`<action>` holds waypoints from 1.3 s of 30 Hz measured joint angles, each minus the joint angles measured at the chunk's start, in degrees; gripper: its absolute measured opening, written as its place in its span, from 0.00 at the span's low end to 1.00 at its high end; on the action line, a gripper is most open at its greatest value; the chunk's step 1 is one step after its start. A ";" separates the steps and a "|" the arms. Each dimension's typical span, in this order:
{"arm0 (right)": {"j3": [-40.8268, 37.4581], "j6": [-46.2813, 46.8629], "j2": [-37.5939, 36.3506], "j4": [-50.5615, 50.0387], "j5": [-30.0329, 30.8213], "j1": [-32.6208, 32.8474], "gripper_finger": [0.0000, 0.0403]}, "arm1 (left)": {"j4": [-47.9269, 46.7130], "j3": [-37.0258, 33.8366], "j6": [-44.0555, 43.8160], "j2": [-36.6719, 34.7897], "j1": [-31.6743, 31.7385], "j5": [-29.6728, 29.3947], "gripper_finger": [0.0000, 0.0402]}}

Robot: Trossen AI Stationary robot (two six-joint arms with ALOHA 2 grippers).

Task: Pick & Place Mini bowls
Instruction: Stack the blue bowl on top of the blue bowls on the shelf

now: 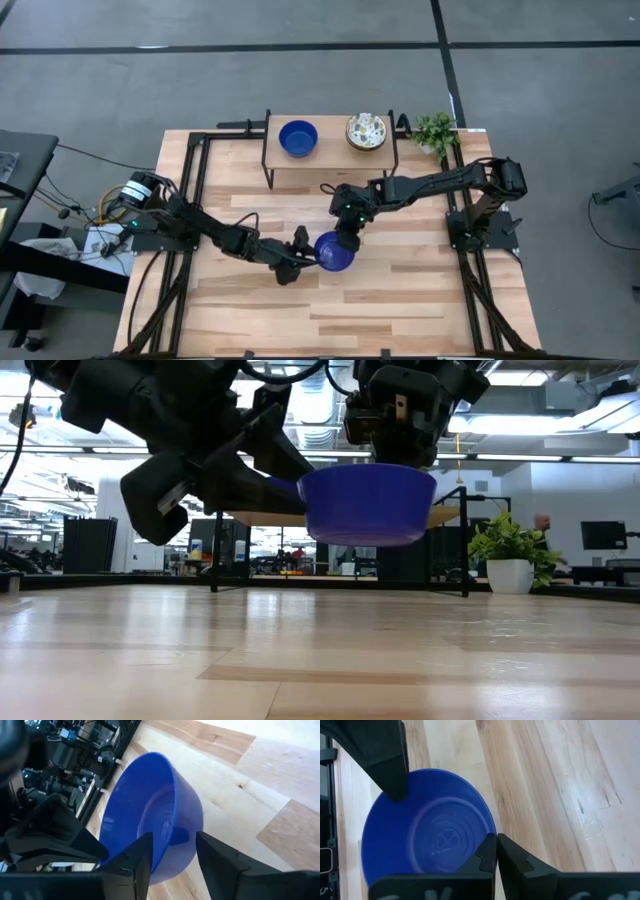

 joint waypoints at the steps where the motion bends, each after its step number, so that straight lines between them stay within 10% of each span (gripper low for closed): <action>1: 0.00 0.00 0.00 0.08 0.00 0.00 0.00 | 0.02 0.00 0.00 0.00 0.04 -0.03 0.37; 24: 0.22 -1.08 -0.09 1.81 -1.53 -0.04 0.01 | 0.04 0.02 -0.09 -0.07 1.90 8.19 0.03; 39: 8.60 -7.33 -0.98 -10.65 -1.36 -0.15 0.39 | -1.24 0.02 -3.48 -0.07 0.90 2.01 0.02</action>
